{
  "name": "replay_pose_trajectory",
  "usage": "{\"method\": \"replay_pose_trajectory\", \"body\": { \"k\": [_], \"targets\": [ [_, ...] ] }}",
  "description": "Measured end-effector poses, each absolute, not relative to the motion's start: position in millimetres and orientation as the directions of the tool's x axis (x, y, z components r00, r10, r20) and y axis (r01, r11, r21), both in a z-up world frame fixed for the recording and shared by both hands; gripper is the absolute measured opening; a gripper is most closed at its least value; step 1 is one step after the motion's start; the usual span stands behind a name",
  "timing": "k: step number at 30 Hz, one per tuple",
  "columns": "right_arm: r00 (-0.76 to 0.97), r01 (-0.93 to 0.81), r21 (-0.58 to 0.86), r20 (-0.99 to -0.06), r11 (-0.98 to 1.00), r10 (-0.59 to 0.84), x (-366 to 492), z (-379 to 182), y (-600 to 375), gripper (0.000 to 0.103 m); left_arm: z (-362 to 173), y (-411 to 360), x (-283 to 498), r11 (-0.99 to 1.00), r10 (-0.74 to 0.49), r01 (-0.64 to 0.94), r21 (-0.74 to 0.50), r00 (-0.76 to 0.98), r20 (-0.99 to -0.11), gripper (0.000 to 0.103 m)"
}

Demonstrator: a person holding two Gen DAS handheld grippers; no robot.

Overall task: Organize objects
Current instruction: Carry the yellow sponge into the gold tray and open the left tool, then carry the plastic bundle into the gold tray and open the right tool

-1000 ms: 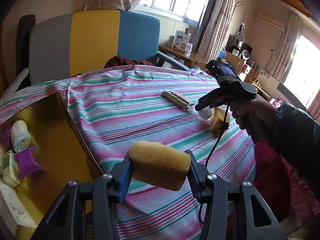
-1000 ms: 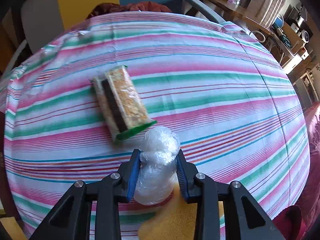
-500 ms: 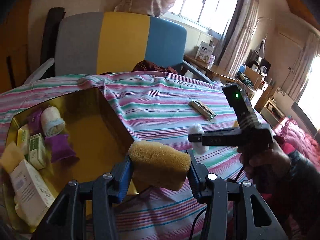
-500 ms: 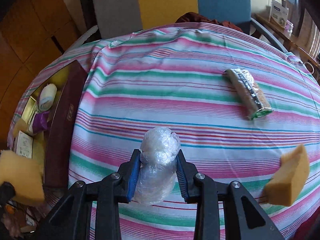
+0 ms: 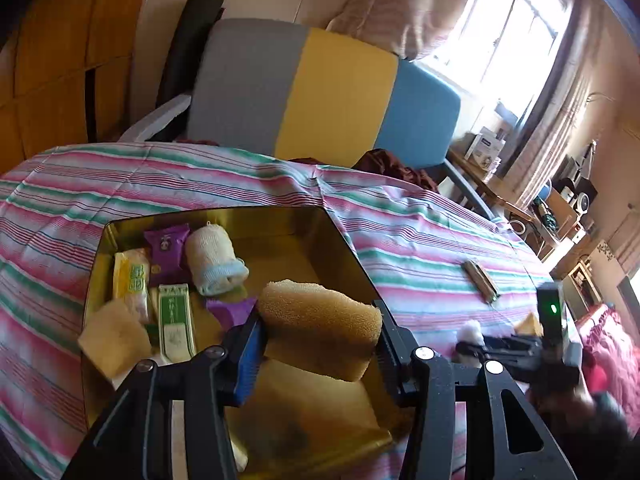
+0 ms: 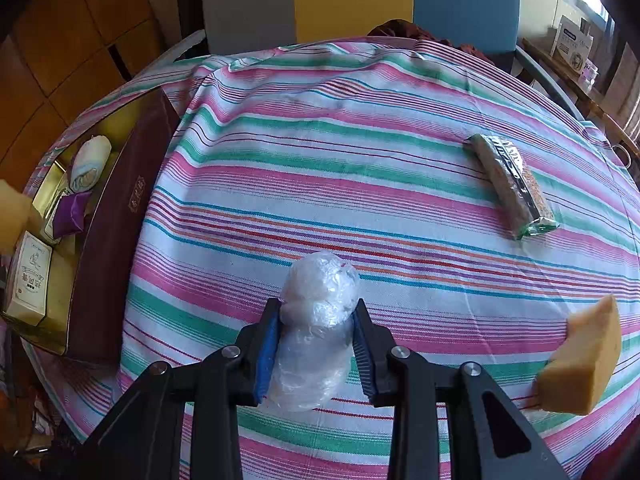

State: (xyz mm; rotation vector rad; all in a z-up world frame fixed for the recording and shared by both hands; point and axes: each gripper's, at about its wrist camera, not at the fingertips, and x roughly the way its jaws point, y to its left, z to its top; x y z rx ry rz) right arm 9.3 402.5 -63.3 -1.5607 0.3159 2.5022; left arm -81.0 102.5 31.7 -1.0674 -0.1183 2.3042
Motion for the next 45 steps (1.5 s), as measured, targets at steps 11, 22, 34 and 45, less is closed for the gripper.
{"method": "replay_pose_trajectory", "body": {
  "k": [11,22,34,45],
  "targets": [
    [-0.425,-0.247,0.078,-0.905,-0.966,0.035,7,-67,400,0.034,5,155,-196,-0.874,0.469,-0.364,-0.324,-0.452,-0.758,0.05],
    [-0.432,-0.235,0.09,-0.902,-0.968,0.021,8,-67,402,0.034,-38,167,-238,-0.931,0.34,-0.281,-0.233,-0.439,-0.832,0.068],
    [-0.424,-0.24,0.078,-0.905,-0.968,0.033,5,-68,399,0.034,12,140,-185,-0.931,0.342,-0.31,-0.191,-0.56,-0.755,0.077],
    [-0.417,-0.23,0.034,-0.906,-0.973,0.067,2,-65,395,0.034,41,109,-75,-0.935,0.311,-0.345,-0.083,-0.682,-0.662,0.078]
  ]
}}
